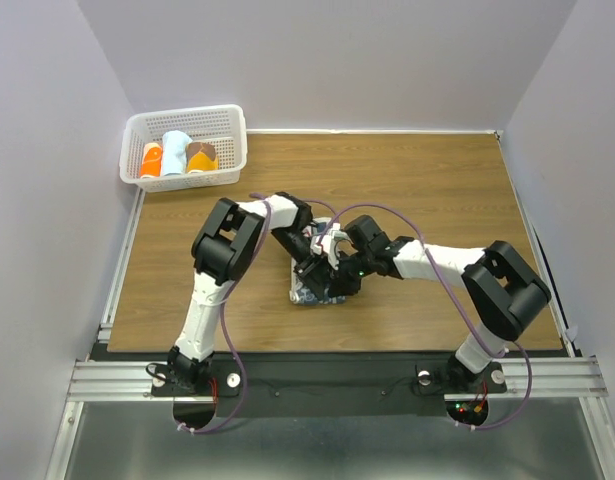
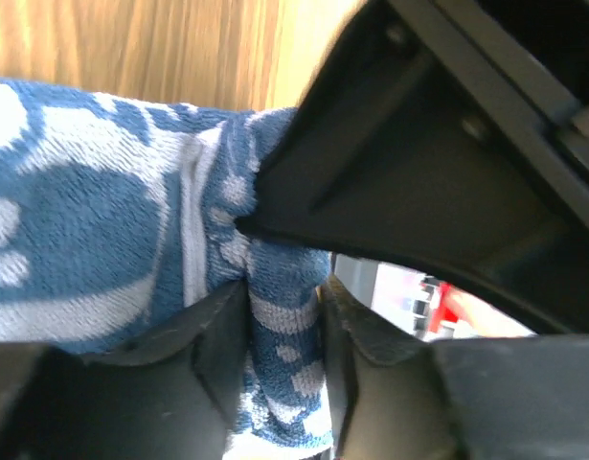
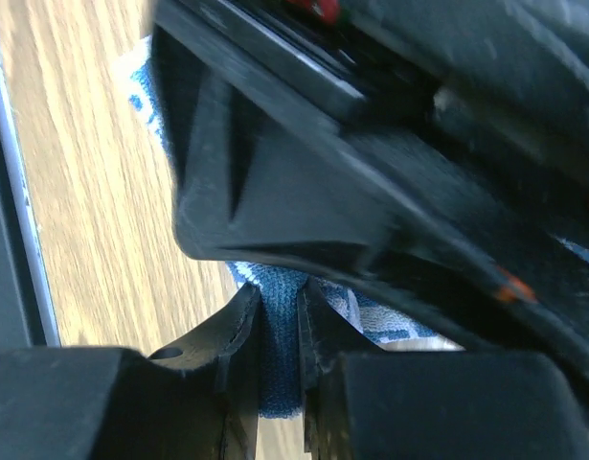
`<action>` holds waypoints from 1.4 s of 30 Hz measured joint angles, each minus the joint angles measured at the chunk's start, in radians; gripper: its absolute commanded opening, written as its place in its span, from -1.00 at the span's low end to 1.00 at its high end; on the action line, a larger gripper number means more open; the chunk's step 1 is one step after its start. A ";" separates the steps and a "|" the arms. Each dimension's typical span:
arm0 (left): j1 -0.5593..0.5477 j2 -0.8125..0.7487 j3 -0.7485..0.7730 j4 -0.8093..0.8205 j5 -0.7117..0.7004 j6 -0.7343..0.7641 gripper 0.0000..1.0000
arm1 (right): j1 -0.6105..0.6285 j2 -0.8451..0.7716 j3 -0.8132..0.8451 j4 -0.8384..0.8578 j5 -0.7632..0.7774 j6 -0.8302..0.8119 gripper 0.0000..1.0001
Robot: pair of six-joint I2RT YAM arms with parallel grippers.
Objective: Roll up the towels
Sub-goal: Roll the towel
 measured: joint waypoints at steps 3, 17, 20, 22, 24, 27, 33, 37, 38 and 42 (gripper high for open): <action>0.032 -0.070 -0.058 0.051 -0.035 -0.005 0.17 | -0.011 0.038 0.031 0.013 -0.053 -0.001 -0.74; 0.129 -0.133 -0.096 0.109 -0.071 -0.006 0.21 | -0.018 0.060 0.065 0.006 -0.108 -0.010 -0.78; 0.158 -0.111 -0.055 0.119 -0.105 0.004 0.18 | -0.018 0.055 0.065 -0.002 -0.104 -0.016 -0.80; 0.168 -0.100 -0.042 0.105 -0.098 0.007 0.18 | -0.018 0.054 0.065 -0.003 -0.101 -0.018 -0.81; 0.177 -0.100 -0.037 0.098 -0.101 0.023 0.22 | -0.018 0.051 0.065 -0.006 -0.101 -0.019 -0.81; 0.195 -0.109 -0.034 0.098 -0.109 0.047 0.27 | -0.018 0.050 0.070 -0.018 -0.101 -0.019 -0.81; 0.262 -0.219 -0.054 0.166 -0.214 0.089 0.44 | -0.023 0.072 0.105 -0.107 -0.147 0.013 -0.81; 0.318 -0.389 -0.131 0.245 -0.276 0.090 0.47 | -0.026 0.101 0.126 -0.155 -0.202 0.055 -0.81; 0.320 -0.406 -0.138 0.251 -0.282 0.089 0.48 | -0.029 0.106 0.132 -0.166 -0.213 0.067 -0.81; 0.333 -0.533 -0.207 0.320 -0.341 0.072 0.75 | -0.037 0.128 0.149 -0.199 -0.246 0.104 -0.80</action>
